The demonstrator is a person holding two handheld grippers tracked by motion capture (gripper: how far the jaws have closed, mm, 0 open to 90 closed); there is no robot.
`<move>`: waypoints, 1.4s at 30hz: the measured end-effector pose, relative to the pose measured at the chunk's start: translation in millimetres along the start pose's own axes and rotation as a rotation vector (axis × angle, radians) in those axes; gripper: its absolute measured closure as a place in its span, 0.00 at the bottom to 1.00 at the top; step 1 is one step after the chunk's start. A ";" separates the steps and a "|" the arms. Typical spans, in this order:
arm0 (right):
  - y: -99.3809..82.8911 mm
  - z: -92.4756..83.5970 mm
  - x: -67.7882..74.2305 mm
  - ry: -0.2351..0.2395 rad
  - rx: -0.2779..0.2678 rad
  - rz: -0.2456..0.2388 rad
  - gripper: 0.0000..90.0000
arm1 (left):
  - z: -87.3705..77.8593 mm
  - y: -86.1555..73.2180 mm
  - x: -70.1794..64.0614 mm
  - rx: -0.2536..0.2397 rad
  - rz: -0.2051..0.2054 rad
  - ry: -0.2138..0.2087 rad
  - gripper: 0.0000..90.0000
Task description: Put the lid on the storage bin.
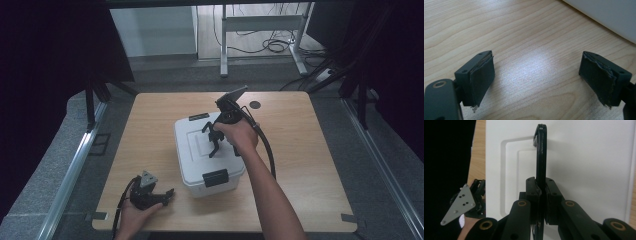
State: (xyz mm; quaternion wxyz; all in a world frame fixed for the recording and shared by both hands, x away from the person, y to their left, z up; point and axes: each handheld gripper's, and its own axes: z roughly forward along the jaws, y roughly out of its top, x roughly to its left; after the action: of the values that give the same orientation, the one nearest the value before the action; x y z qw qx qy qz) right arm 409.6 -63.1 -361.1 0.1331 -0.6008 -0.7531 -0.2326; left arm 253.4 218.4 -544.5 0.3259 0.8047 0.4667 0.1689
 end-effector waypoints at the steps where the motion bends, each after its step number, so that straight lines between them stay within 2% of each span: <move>1: -0.7 0.7 -0.6 0.006 -0.003 -0.002 0.93 | 0.0 0.0 0.0 0.000 0.000 0.000 0.15; 7: -1.3 1.8 0.9 -0.002 -0.002 -0.019 0.93 | 0.0 0.0 0.0 -0.001 0.000 0.001 0.15; 12: -2.3 1.5 2.8 -0.011 -0.011 -0.051 0.90 | -0.1 0.0 0.0 0.000 0.001 0.000 0.15; 16: -3.3 -0.6 4.3 -0.025 -0.026 -0.102 0.73 | 0.0 0.0 0.0 0.000 0.001 -0.001 0.15; 18: -4.4 -4.5 5.9 -0.024 -0.058 -0.133 0.62 | 0.1 0.0 0.0 0.000 0.001 -0.001 0.15; 21: -7.2 -12.3 6.2 -0.011 -0.080 -0.177 0.55 | 0.1 0.0 0.0 -0.001 0.001 -0.001 0.15; 23: -9.7 -18.6 5.0 -0.019 -0.101 -0.203 0.54 | 0.0 0.0 0.0 0.000 0.001 -0.001 0.15; 30: -21.2 -37.5 -9.0 -0.025 -0.171 -0.254 0.51 | -0.1 0.0 -0.2 0.000 0.001 0.001 0.15; 36: -33.0 -49.8 -24.8 -0.009 -0.223 -0.260 0.50 | 0.1 0.0 -0.3 -0.003 0.000 0.002 0.15; 39: -39.6 -53.0 -35.3 -0.016 -0.252 -0.266 0.49 | 0.1 0.0 -0.3 -0.002 0.001 0.002 0.15; 42: -46.0 -55.5 -46.2 -0.011 -0.262 -0.257 0.49 | 0.1 0.0 -0.4 -0.003 -0.001 0.003 0.15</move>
State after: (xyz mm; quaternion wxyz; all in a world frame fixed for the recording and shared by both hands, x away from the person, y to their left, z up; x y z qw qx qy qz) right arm 371.9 -138.2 -344.5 0.0188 -0.5130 -0.7878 -0.3404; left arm 253.2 218.0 -544.5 0.3266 0.8038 0.4671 0.1706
